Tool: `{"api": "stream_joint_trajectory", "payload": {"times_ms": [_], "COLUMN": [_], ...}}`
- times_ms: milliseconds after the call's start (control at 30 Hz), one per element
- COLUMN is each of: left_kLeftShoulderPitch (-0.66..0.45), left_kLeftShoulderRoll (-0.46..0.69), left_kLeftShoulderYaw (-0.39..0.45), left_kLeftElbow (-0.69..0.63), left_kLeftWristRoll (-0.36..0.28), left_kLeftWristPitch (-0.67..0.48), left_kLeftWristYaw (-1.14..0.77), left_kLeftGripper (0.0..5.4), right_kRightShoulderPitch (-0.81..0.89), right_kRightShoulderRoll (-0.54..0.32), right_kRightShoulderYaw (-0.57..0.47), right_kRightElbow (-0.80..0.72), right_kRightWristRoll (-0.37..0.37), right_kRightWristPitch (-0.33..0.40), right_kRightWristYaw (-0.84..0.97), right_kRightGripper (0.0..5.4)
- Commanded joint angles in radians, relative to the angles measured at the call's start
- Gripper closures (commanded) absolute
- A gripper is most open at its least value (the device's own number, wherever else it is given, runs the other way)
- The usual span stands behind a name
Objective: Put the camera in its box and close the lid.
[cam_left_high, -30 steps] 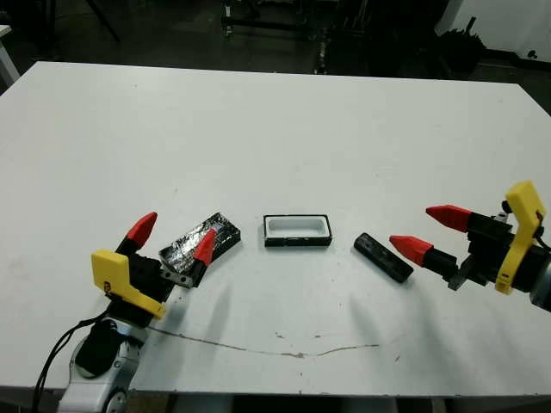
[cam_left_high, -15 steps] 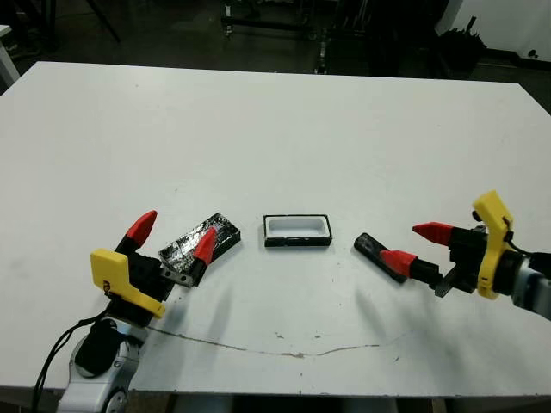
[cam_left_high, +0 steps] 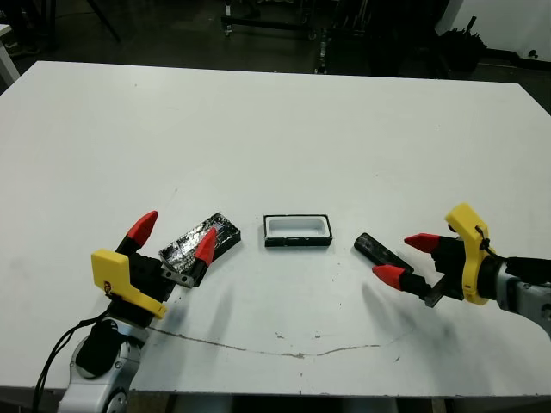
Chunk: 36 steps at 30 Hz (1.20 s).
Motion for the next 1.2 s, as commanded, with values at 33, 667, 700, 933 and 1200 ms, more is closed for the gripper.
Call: {"api": "stream_joint_trajectory", "payload": {"times_ms": [33, 667, 700, 933, 1200], "left_kLeftShoulderPitch": [0.007, 0.010, 0.010, 0.014, 0.015], "left_kLeftShoulderRoll": [0.006, 0.006, 0.007, 0.003, 0.001], "left_kLeftShoulderYaw": [0.001, 0.000, 0.000, -0.002, -0.001], "left_kLeftElbow": [0.005, 0.003, 0.004, -0.001, 0.000], "left_kLeftWristRoll": [0.007, 0.011, 0.012, 0.011, 0.009], "left_kLeftWristPitch": [0.003, 0.007, 0.005, 0.006, 0.003], "left_kLeftWristYaw": [0.001, 0.005, 0.004, 0.008, 0.008], "left_kLeftGripper": [0.01, 0.00, 0.00, 0.00, 0.00], "right_kRightShoulderPitch": [0.003, 0.026, 0.030, 0.055, 0.048], "right_kRightShoulderRoll": [0.002, 0.038, 0.042, 0.082, 0.082], "right_kRightShoulderYaw": [0.013, 0.027, 0.025, 0.002, -0.001], "right_kRightElbow": [0.019, 0.007, 0.000, -0.014, -0.006], "right_kRightWristRoll": [-0.028, -0.039, -0.040, -0.031, -0.014], "right_kRightWristPitch": [-0.009, 0.011, 0.014, 0.023, 0.052], "right_kRightWristYaw": [-0.002, 0.000, -0.009, -0.058, -0.047], "right_kRightGripper": [0.00, 0.30, 0.43, 1.37, 2.49]}}
